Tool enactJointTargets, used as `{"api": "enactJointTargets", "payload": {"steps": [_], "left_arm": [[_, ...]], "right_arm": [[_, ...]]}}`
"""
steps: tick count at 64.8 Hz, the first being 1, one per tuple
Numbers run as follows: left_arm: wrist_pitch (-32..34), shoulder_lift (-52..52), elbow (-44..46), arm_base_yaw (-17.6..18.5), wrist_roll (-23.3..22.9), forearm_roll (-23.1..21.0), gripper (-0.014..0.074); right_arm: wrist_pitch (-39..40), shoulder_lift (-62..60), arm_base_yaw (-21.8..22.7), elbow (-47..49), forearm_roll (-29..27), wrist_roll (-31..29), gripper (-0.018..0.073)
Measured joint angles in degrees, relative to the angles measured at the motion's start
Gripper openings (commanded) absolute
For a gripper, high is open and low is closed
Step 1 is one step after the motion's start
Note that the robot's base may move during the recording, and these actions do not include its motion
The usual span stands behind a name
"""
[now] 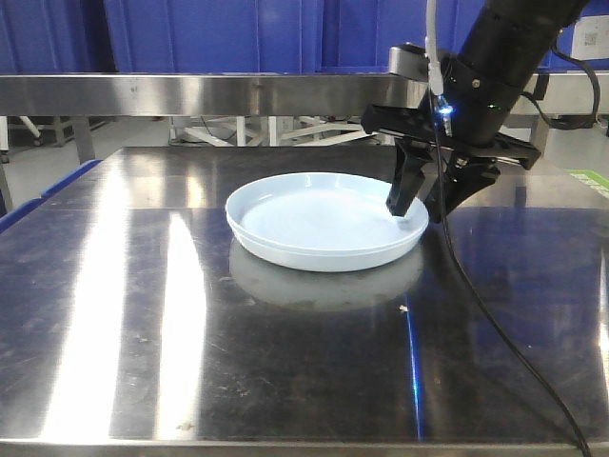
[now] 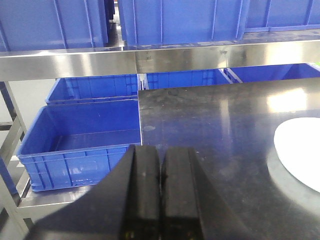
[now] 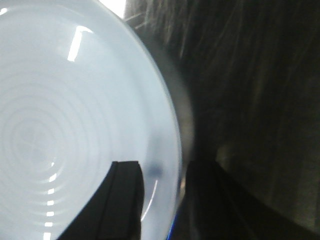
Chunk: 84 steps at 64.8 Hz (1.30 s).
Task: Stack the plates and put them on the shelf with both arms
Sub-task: 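Lower the held plate onto the first plate to stack them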
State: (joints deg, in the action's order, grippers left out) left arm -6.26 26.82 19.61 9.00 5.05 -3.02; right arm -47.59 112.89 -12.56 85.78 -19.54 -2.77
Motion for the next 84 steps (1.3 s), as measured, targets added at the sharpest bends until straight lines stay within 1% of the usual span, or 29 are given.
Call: {"api": "enactJointTargets", "payload": {"steps": [36,63,68,79,84], "left_arm": [[0.0,0.0,0.0,0.0,0.0,0.0,0.0082],[0.0,0.0,0.0,0.0,0.0,0.0,0.0082],[0.0,0.0,0.0,0.0,0.0,0.0,0.0082],[0.0,0.0,0.0,0.0,0.0,0.0,0.0082],[0.0,0.0,0.0,0.0,0.0,0.0,0.0082]], "right_arm": [[0.35,0.0,0.0,0.0,0.0,0.11,0.0353],[1.52,-0.2,0.0,-2.0,-0.2,0.11,0.0347],[1.62,-0.2,0.0,-2.0,-0.2,0.11,0.0316],[1.85,-0.2,0.0,-2.0,-0.09,0.11,0.0183],[1.94,-0.2,-0.09,-2.09,-0.09,0.11,0.0144]]}}
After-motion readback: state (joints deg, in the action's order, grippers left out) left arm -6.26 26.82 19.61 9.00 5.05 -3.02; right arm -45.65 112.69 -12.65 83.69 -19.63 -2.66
